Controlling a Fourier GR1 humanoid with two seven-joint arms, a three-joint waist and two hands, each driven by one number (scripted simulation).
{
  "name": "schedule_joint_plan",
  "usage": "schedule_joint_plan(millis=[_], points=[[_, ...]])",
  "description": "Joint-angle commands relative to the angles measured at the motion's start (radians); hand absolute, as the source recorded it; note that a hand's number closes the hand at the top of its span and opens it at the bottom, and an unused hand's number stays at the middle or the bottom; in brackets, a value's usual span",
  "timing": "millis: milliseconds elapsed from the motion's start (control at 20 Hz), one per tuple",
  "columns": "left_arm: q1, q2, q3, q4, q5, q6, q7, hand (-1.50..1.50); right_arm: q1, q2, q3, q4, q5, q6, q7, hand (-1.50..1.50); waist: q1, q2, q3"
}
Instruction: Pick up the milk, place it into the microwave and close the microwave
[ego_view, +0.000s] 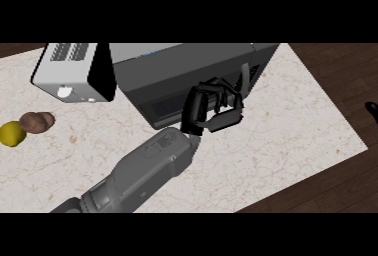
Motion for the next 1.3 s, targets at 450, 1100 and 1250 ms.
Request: schedule_joint_plan(millis=[450, 1100, 1250], points=[[-0.075, 0.0, 0.019, 0.086, 0.06, -0.021, -0.019, 1.5, -0.034, -0.042, -0.004, -0.017, -0.087, 0.024, 0.038, -1.5, -0.009, 0.016, -0.001], [-0.087, 0.0, -0.003, 0.109, 0.099, -0.017, -0.053, 1.5, -0.033, -0.086, 0.001, -0.011, -0.166, 0.064, 0.073, -1.5, -0.02, 0.018, 0.002], [-0.093, 0.0, -0.004, 0.112, 0.107, -0.019, -0.059, 1.5, -0.032, -0.09, 0.0, -0.009, -0.175, 0.064, 0.078, -1.5, -0.023, 0.021, 0.003]])
